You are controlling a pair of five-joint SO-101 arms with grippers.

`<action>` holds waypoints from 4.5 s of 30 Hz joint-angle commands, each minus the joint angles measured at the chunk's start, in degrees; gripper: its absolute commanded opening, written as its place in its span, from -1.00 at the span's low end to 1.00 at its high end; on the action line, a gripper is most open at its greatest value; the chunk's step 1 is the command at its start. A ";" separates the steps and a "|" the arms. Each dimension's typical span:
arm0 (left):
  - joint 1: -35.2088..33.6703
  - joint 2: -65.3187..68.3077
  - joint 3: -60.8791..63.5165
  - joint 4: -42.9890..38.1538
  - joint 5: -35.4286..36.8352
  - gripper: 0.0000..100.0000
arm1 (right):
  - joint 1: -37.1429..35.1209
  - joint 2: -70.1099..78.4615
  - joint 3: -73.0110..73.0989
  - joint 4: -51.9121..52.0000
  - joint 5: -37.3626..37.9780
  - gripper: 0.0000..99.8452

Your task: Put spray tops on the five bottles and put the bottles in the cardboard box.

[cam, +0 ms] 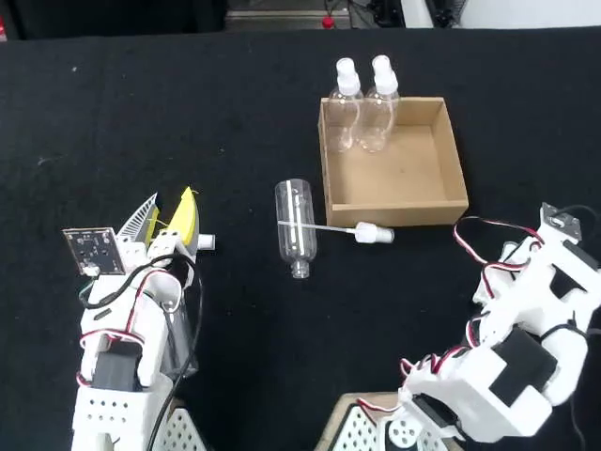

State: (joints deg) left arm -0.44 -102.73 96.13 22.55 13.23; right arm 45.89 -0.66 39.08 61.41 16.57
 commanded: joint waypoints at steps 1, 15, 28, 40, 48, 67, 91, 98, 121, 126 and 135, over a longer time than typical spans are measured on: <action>-0.13 -0.26 1.27 0.00 -0.35 -0.67 | 0.44 0.13 -3.38 -0.88 0.00 -0.81; -0.13 -0.35 1.27 0.00 -0.35 -0.67 | 0.88 -7.78 -8.92 -1.93 6.07 -0.98; -0.13 -0.35 1.27 0.00 -0.35 -0.67 | 3.69 -8.66 -9.36 -4.75 6.07 -0.98; -0.13 -0.35 1.27 0.00 -0.35 -0.67 | 3.25 -23.60 -2.77 -4.92 6.07 -0.98; -0.13 -0.35 1.27 0.00 -0.35 -0.67 | 3.16 -35.47 2.51 -4.92 6.07 -0.98; -0.13 -0.35 1.27 0.00 -0.35 -0.67 | 3.25 -55.69 9.54 -2.81 5.45 -0.98; -0.13 -0.35 1.27 0.00 -0.35 -0.67 | 3.16 -97.54 48.84 -34.99 -2.73 -0.98; -0.13 -0.35 1.27 0.00 -0.35 -0.67 | 3.16 -112.22 53.58 -31.38 -6.95 -0.98; -0.04 -0.35 1.27 0.00 -0.35 -0.67 | -2.20 -110.11 37.67 -31.03 -18.81 -0.98; -0.04 -0.35 1.27 0.00 -0.35 -0.67 | -5.98 -108.44 33.19 -30.86 -18.37 -0.98; -0.04 -0.35 1.27 0.00 -0.35 -0.67 | -15.30 -108.00 28.26 -27.87 -18.29 -0.98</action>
State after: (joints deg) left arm -0.44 -102.73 96.13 22.55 13.23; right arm 33.76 -102.99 71.78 31.08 -1.89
